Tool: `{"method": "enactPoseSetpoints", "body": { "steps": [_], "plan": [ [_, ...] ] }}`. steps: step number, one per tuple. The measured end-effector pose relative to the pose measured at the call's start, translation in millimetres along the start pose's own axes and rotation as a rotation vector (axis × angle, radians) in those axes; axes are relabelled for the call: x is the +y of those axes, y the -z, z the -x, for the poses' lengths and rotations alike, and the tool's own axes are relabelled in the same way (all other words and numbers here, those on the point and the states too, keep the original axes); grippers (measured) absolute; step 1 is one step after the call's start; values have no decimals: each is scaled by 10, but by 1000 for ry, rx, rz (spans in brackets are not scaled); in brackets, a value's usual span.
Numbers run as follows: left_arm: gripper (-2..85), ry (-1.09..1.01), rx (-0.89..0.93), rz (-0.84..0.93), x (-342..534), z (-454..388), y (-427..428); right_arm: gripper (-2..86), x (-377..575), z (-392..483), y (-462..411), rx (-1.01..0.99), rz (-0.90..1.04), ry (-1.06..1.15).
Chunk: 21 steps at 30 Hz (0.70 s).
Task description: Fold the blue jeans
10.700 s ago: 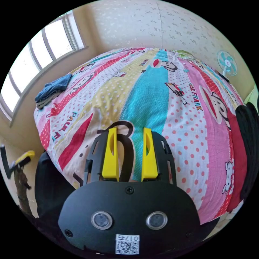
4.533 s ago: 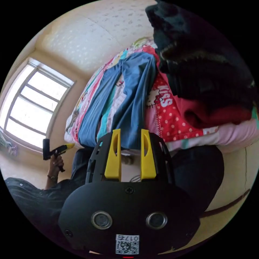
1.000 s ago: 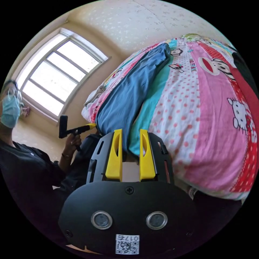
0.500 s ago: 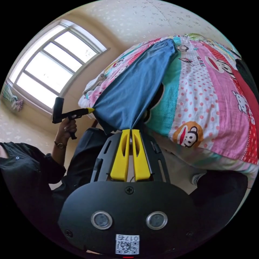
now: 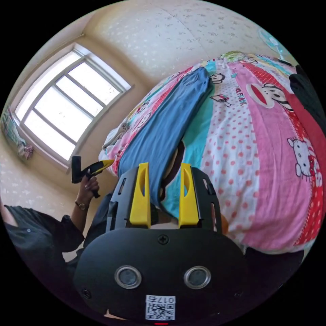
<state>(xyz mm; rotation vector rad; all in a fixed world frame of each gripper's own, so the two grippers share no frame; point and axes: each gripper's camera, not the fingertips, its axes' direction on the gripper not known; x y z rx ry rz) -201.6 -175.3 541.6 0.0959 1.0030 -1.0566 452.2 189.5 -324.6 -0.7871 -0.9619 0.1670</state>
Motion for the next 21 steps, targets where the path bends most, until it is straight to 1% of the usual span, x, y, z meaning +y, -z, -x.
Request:
{"method": "enactPoseSetpoints", "body": {
  "steps": [2,3,4,5,6,7,9,11,12,14,16,18,20,21],
  "plan": [
    [110,3,-17,19,-103,49,-160,128,-204,-167,-346,-64,39,-85],
    [112,28,-14,100,-159,118,-342,120,-211,-173,-371,-62,17,-98],
    [99,61,-32,131,-162,176,-447,102,-202,-153,-374,-45,-26,-120],
    [93,70,-47,114,-145,184,-429,79,-211,-109,-420,-89,-10,-101],
    [78,73,-53,103,-107,171,-381,67,-216,-81,-462,-128,14,-81],
    [56,75,-28,139,-61,143,-369,53,-221,-39,-538,-184,68,-54],
    [22,79,-23,172,54,78,-327,40,-238,-20,-516,-223,119,-33],
    [12,50,-5,199,205,-19,-278,33,-288,-6,-316,-297,195,-34],
    [9,38,24,222,316,-79,-228,32,-288,32,-252,-301,222,-13],
    [11,36,110,274,507,-146,-149,32,-193,271,-9,-221,346,103],
    [23,58,237,340,772,-172,-115,35,-79,416,132,-162,410,176],
    [43,95,270,360,882,-139,-83,41,-91,410,252,-166,418,155],
    [68,93,256,309,835,-99,42,65,-360,271,448,-240,325,100],
    [76,73,267,238,730,-64,155,72,-467,216,488,-261,291,81]
  ]
}}
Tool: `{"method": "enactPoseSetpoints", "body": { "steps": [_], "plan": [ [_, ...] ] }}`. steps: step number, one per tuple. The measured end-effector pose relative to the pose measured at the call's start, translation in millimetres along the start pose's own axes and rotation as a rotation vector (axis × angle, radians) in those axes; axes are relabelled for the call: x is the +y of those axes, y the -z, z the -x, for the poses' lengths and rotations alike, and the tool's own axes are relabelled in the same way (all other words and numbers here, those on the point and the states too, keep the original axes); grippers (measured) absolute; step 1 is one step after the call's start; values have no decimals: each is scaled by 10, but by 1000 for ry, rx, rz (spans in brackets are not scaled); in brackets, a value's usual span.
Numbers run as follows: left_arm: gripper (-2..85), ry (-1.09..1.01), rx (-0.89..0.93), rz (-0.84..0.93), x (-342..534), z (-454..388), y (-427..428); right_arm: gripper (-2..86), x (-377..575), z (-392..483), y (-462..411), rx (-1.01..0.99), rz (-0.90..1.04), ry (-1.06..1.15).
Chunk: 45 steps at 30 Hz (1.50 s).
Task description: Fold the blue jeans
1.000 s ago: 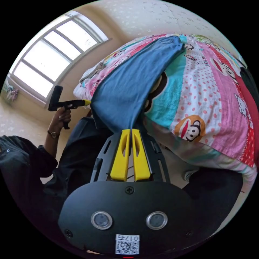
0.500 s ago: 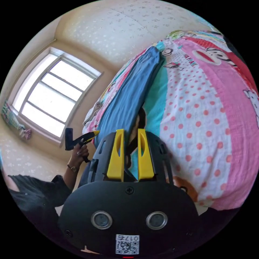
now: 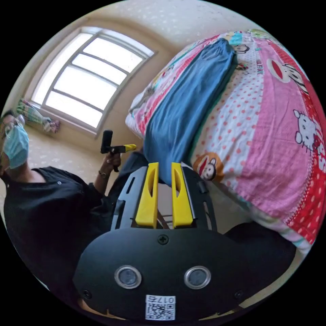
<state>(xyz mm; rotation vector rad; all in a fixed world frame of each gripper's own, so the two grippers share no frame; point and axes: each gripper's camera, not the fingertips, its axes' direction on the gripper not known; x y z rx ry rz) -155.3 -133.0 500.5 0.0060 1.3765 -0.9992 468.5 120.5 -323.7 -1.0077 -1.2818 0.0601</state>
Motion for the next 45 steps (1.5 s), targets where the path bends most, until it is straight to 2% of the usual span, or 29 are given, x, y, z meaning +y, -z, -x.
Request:
{"method": "enactPoseSetpoints", "body": {
  "steps": [2,4,6,8,11,16,20,24,26,30,35,40,45],
  "plan": [
    [79,-54,37,-84,-208,18,182,94,-422,-228,221,-53,-105,-48],
    [94,-127,27,-70,-621,78,228,106,-788,-410,267,-75,-148,-51],
    [118,-109,-4,-24,-956,183,172,118,-1149,-621,249,-95,-191,-81],
    [131,-62,-28,-68,-1183,332,164,129,-1530,-854,152,-86,-214,-138],
    [142,28,-55,-57,-1316,596,95,124,-1754,-939,-50,-91,-173,-184],
    [141,-5,20,-36,-867,564,-5,118,-1783,-609,-260,-175,-68,-163],
    [89,53,56,-46,-769,679,-70,94,-2081,-451,-448,-210,-37,-177],
    [21,130,205,89,-816,900,-255,53,-2333,-250,-670,-264,-5,-170],
    [10,87,239,59,-726,798,-107,32,-2293,89,-466,-309,-87,-127],
    [-1,-142,210,0,-336,58,424,18,-2149,1092,-11,-274,-95,63],
    [-4,-451,374,-230,134,-1046,1250,11,-2045,2881,1147,-407,-277,384],
    [-3,-766,325,-405,448,-2463,2040,9,-2085,4689,2139,-289,-371,706],
    [0,-847,310,-513,355,-3324,2483,8,-2181,5929,2826,-161,-470,910]
  ]
}}
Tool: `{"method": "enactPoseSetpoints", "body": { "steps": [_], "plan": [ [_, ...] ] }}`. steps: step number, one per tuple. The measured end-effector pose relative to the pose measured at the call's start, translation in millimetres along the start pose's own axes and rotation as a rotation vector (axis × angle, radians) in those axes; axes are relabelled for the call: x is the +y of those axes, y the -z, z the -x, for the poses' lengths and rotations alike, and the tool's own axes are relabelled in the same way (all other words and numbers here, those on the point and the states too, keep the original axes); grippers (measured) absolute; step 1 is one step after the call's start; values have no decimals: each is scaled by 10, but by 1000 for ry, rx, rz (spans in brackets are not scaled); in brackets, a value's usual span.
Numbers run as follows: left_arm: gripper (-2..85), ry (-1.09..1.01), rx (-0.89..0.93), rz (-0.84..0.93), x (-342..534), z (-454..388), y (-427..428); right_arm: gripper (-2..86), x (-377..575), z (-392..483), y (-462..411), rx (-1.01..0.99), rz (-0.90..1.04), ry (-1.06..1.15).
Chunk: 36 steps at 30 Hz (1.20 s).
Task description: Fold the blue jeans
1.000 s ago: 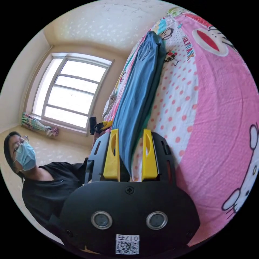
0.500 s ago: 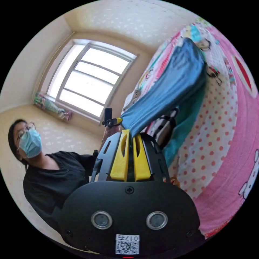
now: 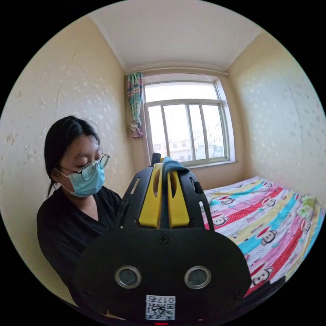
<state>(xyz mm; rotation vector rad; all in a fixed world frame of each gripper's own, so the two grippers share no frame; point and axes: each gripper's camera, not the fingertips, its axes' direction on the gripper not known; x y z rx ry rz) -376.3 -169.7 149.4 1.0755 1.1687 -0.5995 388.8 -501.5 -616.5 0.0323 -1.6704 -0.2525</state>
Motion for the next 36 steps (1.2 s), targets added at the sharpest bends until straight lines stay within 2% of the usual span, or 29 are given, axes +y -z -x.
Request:
{"method": "enactPoseSetpoints", "body": {
  "steps": [3,6,9,13,17,21,23,28,31,33,36],
  "plan": [
    [2,8,-54,20,-383,46,-173,8,-488,-82,9,60,-5,7],
    [3,102,-90,80,-598,423,-423,7,-707,-716,-52,97,5,-122],
    [3,220,-144,141,-583,1024,-707,7,-604,-1780,-206,130,37,-294],
    [3,402,-189,182,-440,2022,-1041,7,-147,-3443,-648,315,138,-497],
    [4,479,-244,226,-187,2590,-1238,9,472,-4386,-851,261,16,-602],
    [5,470,-294,344,455,2763,-1377,10,1052,-4445,-1239,371,185,-541],
    [7,468,-330,388,933,2706,-1406,13,1773,-4160,-1538,411,276,-498],
    [26,737,-252,441,2606,2287,-1275,26,3576,-3336,-1795,367,392,-700],
    [80,901,-281,574,3207,2061,-1231,56,4400,-2977,-1608,339,394,-921],
    [127,939,-307,618,3308,1997,-1168,86,4648,-2913,-1366,377,375,-1014],
    [137,913,-376,557,3098,2031,-994,131,4673,-3043,-950,425,211,-1102]
  ]
}}
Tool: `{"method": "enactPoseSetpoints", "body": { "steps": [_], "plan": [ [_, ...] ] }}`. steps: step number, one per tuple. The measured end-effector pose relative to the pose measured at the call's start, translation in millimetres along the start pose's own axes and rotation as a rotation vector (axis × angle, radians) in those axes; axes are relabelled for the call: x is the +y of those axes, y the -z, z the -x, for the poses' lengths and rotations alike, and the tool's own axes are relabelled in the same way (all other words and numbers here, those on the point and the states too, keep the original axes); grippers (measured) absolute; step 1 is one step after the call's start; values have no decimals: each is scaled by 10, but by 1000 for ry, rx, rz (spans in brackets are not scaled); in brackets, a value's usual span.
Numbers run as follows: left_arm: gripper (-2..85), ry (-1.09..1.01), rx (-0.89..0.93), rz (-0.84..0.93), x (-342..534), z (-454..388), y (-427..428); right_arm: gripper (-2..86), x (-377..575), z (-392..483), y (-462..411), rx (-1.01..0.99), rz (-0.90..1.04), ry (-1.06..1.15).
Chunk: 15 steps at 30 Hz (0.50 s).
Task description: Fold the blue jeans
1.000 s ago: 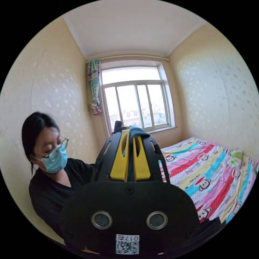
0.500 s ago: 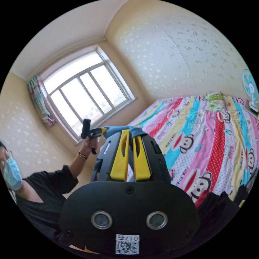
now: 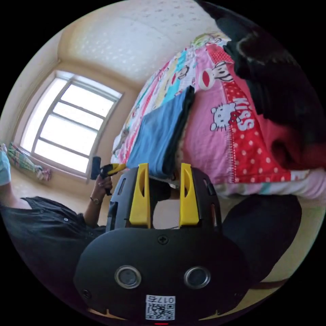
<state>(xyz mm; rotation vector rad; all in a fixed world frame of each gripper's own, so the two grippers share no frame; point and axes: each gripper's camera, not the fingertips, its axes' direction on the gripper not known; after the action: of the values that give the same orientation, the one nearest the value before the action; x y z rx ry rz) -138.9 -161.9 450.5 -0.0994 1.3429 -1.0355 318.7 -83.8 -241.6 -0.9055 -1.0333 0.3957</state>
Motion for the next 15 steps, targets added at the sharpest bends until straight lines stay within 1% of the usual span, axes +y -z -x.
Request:
{"method": "enactPoseSetpoints", "body": {
  "steps": [1,2,4,5,6,8,10,12,14,15],
  "plan": [
    [139,-1,-21,-68,-97,-11,120,141,-143,-19,62,-42,-45,3],
    [139,-4,-26,-96,-153,-14,160,148,-312,-21,54,-53,-77,19],
    [141,-25,-43,-141,-440,22,120,156,-542,-43,-59,-18,-117,23],
    [141,-34,-47,-127,-517,43,50,161,-627,-55,-150,2,-180,41],
    [142,-43,-50,-80,-652,94,-140,163,-663,-66,-218,15,-194,45],
    [145,-28,-52,20,-765,159,-499,178,-744,-174,-604,65,-133,-39],
    [146,-51,-182,-31,-683,-9,-563,174,-591,-37,-578,127,-192,-46],
    [135,-60,-231,-14,-579,-165,-588,161,-515,116,-597,121,-99,-34],
    [108,-74,-270,-23,-423,-262,-600,106,-435,229,-616,102,49,-34],
    [87,-54,-258,-11,-338,-251,-579,91,-413,222,-610,82,83,-43]
  ]
}}
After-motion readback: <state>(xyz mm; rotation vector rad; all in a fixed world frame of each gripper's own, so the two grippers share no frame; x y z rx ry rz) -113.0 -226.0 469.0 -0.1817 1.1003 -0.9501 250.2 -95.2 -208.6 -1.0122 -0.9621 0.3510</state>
